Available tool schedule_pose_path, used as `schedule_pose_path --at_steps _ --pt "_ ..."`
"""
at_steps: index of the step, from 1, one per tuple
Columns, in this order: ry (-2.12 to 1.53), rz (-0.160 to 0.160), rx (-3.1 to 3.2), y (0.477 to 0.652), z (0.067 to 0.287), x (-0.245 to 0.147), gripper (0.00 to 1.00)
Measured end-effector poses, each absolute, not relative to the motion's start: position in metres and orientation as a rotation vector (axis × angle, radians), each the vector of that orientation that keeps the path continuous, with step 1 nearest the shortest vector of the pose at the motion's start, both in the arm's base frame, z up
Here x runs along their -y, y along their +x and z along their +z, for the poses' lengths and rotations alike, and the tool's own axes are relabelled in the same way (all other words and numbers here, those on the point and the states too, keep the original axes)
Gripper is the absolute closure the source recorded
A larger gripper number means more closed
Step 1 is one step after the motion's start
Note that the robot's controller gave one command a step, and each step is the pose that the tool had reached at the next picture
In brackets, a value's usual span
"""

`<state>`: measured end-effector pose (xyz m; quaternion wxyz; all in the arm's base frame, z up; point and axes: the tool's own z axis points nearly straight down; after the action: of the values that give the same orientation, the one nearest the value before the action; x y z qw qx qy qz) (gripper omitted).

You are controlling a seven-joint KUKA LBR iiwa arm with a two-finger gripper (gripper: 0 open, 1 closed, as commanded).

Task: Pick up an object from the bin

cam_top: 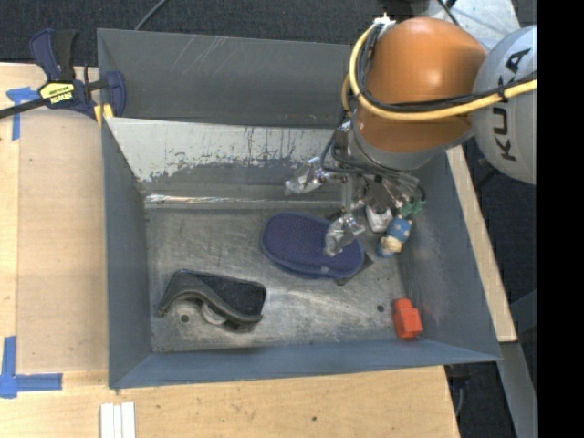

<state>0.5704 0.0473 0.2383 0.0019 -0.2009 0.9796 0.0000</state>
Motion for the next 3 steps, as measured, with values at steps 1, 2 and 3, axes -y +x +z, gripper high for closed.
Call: schedule_pose_path --at_steps 1,2,3 --pt "-1.061 0.001 -2.952 0.598 0.201 -0.073 0.00" --pt "-1.097 0.001 -2.944 0.617 0.082 -0.065 0.00" --pt "-1.094 -0.005 -2.944 0.618 0.087 -0.063 1.00"
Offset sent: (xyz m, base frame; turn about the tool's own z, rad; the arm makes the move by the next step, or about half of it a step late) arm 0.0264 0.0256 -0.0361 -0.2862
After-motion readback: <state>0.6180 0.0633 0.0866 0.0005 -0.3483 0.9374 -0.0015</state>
